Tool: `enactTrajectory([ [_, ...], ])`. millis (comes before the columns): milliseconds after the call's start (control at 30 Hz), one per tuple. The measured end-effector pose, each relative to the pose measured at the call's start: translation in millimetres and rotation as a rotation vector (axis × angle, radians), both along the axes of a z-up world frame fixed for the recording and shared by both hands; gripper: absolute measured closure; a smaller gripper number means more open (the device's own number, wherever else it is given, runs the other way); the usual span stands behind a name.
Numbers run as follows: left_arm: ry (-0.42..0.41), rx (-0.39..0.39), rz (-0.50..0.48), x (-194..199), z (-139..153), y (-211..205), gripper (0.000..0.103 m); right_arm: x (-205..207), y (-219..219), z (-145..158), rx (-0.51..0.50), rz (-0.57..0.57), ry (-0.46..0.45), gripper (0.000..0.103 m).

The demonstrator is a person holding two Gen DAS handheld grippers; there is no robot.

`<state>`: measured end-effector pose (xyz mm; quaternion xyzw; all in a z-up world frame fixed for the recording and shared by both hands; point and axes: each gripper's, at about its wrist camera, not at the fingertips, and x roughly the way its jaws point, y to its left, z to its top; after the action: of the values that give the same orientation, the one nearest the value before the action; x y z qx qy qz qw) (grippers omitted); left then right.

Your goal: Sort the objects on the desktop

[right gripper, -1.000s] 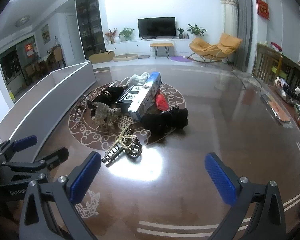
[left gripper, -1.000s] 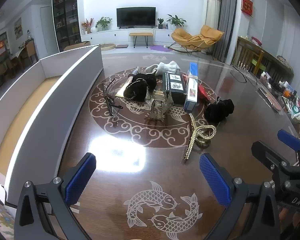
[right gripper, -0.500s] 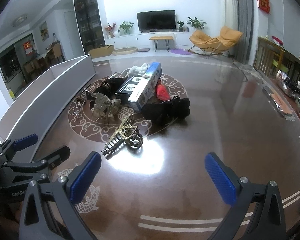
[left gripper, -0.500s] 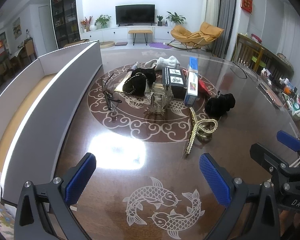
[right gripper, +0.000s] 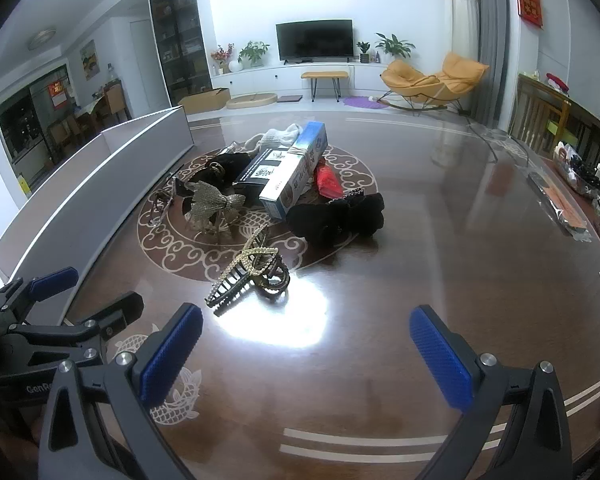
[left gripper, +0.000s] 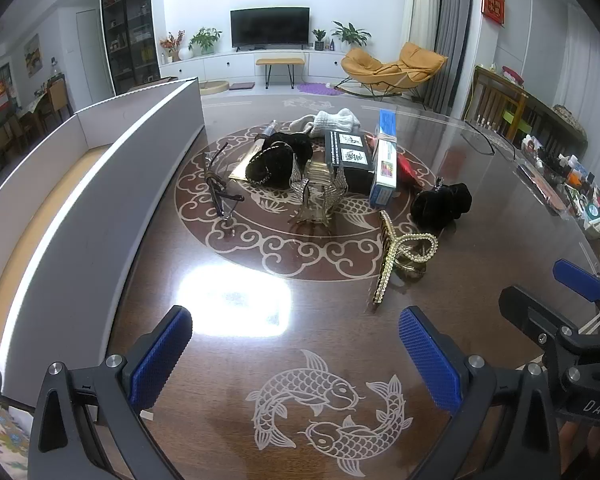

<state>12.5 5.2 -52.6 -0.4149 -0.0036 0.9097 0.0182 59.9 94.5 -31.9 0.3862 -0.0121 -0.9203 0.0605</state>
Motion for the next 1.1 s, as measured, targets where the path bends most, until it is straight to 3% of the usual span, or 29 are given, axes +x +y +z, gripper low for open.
enactTrajectory([
  [1100, -0.005, 0.001, -0.008, 1.0, -0.9, 0.8, 0.000, 0.5, -3.3, -1.1, 0.001, 0.008, -0.007, 0.000],
])
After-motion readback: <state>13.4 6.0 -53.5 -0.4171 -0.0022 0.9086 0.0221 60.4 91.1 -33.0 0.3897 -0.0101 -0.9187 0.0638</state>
